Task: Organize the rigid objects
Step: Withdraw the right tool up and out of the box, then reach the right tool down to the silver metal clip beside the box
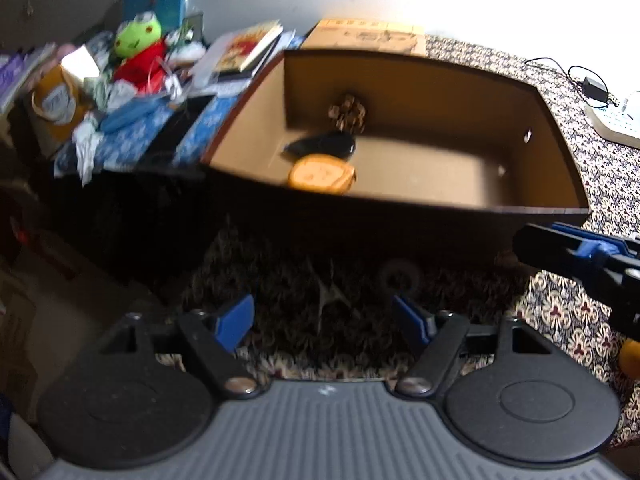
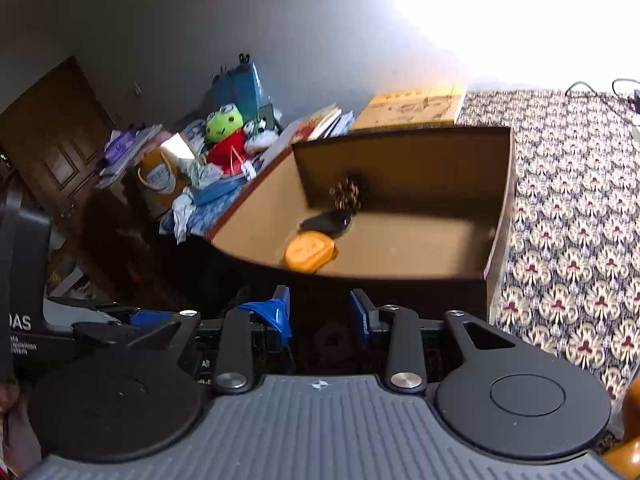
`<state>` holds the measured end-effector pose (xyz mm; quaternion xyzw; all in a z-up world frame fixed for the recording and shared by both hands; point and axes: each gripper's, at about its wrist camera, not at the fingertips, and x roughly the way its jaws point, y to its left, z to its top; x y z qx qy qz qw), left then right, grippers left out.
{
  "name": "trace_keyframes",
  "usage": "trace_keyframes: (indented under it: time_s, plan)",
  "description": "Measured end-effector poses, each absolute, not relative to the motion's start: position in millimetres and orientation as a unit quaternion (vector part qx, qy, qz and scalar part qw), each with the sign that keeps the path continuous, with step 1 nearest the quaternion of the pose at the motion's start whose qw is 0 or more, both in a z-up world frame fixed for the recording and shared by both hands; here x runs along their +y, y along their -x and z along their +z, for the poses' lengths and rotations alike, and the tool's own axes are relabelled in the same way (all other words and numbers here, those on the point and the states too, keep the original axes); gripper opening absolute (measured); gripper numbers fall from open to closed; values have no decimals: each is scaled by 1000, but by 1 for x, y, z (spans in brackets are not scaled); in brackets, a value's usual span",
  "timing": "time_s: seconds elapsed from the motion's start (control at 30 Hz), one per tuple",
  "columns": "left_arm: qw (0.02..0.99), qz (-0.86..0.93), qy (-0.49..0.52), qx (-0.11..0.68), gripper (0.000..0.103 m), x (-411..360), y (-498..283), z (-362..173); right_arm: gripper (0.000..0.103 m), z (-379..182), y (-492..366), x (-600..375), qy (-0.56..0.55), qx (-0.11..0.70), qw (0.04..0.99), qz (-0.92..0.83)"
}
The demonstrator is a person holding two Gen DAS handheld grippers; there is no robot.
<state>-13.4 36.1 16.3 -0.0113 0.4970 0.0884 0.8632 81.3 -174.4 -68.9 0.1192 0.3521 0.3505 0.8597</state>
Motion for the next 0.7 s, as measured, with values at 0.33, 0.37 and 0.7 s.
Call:
trace_keyframes:
  time_s: [0.33, 0.37, 0.7]
  plan:
    - [852, 57, 29, 519, 75, 42, 45, -18, 12, -105, -67, -175, -109, 403, 842, 342]
    - [852, 51, 32, 520, 75, 43, 46, -21, 11, -107, -67, -174, -106, 404, 842, 341]
    - [863, -16, 35, 504, 72, 48, 40, -34, 9, -121, -66, -159, -109, 427, 834, 332]
